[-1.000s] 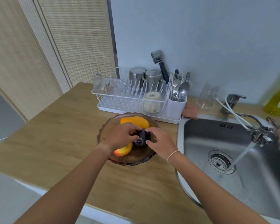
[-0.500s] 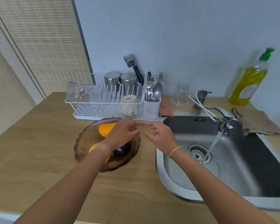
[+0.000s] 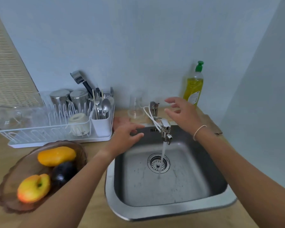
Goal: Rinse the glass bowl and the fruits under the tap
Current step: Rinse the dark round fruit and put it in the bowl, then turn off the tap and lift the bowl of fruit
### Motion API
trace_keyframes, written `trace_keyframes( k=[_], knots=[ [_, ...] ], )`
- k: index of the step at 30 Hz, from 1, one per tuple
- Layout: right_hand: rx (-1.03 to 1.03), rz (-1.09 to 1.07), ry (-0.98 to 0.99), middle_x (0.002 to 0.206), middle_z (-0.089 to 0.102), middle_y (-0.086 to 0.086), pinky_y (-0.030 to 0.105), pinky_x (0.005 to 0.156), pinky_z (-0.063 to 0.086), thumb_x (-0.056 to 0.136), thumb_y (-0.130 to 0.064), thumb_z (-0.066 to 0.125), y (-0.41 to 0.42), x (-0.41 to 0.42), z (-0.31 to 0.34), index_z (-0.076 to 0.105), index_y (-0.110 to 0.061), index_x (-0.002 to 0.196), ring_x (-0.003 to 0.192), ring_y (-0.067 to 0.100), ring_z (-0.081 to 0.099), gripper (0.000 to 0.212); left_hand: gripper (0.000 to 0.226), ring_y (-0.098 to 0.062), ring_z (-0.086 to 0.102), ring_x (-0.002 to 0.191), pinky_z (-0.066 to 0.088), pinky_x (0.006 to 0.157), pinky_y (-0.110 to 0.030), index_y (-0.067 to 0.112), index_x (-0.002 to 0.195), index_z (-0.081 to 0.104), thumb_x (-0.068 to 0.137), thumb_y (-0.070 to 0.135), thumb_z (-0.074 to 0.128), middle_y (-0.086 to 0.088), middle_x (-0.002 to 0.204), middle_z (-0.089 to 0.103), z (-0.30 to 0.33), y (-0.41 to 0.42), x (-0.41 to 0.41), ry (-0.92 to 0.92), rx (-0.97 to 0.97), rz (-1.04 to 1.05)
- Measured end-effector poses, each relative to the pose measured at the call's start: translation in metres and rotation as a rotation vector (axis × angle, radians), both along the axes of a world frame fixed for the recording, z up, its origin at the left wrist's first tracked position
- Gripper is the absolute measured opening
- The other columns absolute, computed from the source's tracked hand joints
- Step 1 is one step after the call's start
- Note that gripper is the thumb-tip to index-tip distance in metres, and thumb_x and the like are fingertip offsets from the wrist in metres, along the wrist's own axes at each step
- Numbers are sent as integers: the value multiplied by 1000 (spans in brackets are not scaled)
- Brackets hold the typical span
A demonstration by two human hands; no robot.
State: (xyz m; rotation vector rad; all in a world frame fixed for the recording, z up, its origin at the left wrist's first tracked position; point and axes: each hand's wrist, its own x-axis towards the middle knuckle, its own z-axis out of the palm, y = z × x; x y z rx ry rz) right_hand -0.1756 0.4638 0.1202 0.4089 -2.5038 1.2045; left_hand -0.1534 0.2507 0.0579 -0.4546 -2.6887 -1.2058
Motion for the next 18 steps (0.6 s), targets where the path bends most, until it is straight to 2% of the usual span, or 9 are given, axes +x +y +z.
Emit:
trace_keyframes(
  k=[5, 8, 12, 18],
  knots=[
    [90, 9, -48, 120, 61, 7, 31, 89, 47, 85, -15, 61, 33, -36, -17, 59, -12, 116, 107, 22, 57, 32, 33, -3, 57, 95, 49, 84, -11, 19, 117, 63, 84, 16, 65, 14, 108, 56, -5, 38, -3, 7, 33, -50],
    [167, 60, -81, 123, 59, 9, 34, 93, 45, 85, -15, 60, 36, -60, -33, 58, -10, 119, 111, 25, 56, 34, 36, -2, 58, 101, 53, 85, -20, 23, 120, 61, 85, 19, 64, 16, 112, 56, -11, 53, -4, 27, 38, -69],
    [257, 135, -90, 131, 55, 10, 35, 101, 40, 86, -15, 58, 32, -89, -48, 53, -11, 127, 119, 25, 52, 42, 42, 2, 51, 114, 49, 91, -15, 25, 127, 56, 85, 24, 63, 11, 129, 53, -16, 66, -2, 52, 42, -31],
    [408, 228, -58, 139, 48, 6, 33, 101, 37, 89, -15, 48, 20, -136, -62, 46, -16, 132, 125, 24, 47, 43, 40, 2, 51, 119, 47, 97, -19, 21, 124, 59, 84, 22, 64, 14, 126, 54, -7, 77, -7, 130, 92, 32]
  ],
)
